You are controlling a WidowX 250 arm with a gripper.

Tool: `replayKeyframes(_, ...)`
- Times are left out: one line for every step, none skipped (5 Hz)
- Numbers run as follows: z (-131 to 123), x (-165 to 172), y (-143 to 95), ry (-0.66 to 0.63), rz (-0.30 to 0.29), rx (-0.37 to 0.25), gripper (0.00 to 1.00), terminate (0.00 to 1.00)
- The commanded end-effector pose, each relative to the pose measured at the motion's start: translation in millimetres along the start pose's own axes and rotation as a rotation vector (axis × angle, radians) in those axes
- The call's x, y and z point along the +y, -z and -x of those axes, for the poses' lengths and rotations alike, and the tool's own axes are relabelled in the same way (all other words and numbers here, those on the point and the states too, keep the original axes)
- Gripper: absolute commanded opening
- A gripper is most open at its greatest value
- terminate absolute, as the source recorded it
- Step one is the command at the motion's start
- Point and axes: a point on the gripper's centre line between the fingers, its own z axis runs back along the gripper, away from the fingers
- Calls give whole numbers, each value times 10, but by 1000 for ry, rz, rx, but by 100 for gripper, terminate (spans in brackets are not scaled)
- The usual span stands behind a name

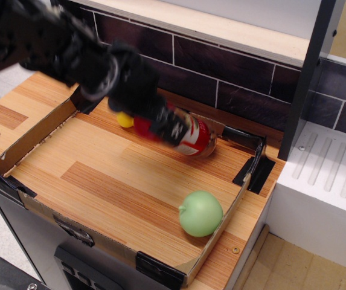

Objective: Topple basil bottle

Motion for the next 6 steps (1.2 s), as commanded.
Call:
replayKeyframes(290,107,124,37,-87,73,0,0)
replayKeyframes(351,117,153,22,-129,126,0,0)
replayKeyframes(363,109,208,-15,-200,198,100,0)
replayKeyframes(305,105,191,-55,-201,255,100,0)
replayKeyframes(213,119,115,-68,-185,272,100,0)
replayKeyframes(44,105,-9,-123,-170,268,100,0)
